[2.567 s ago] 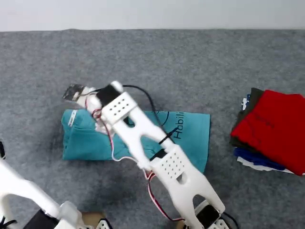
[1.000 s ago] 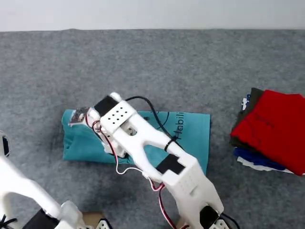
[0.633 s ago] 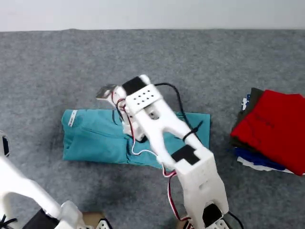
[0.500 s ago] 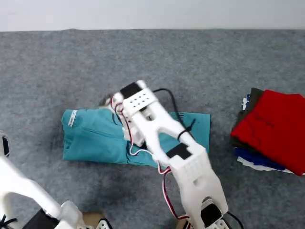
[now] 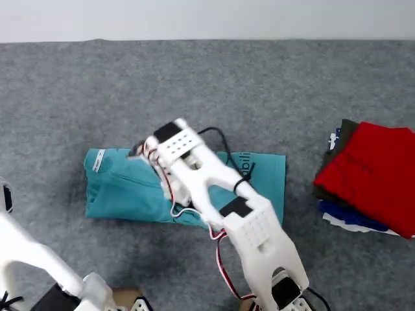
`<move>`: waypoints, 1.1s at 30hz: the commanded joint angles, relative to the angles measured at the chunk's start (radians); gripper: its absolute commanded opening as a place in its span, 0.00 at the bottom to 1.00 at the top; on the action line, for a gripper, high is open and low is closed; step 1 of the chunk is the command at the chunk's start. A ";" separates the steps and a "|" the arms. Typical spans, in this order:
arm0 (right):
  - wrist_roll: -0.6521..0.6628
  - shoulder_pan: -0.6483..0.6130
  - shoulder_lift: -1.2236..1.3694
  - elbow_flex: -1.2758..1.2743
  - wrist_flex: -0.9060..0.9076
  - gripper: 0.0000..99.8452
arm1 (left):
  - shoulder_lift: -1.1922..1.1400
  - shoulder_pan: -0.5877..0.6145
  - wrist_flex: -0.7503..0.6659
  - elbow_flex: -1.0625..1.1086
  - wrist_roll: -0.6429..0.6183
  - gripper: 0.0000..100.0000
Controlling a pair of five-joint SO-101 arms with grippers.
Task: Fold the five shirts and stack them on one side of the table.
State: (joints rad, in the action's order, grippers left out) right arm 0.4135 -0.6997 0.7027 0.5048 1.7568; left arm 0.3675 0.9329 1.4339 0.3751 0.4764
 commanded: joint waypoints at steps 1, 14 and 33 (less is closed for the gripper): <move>-0.003 0.045 -0.157 0.006 0.038 0.01 | 0.044 -0.035 0.003 -0.010 0.008 0.01; -0.008 0.216 -0.475 -0.044 0.041 0.01 | 0.044 -0.281 0.210 -0.159 -0.083 0.01; -0.292 0.490 -0.869 -0.589 -0.039 0.02 | 0.292 -0.189 0.321 -0.093 -0.124 0.01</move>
State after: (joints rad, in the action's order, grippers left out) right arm 0.2739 -0.2317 -0.1197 -0.0813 1.7446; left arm 0.5946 0.7380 1.7254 0.2555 0.3537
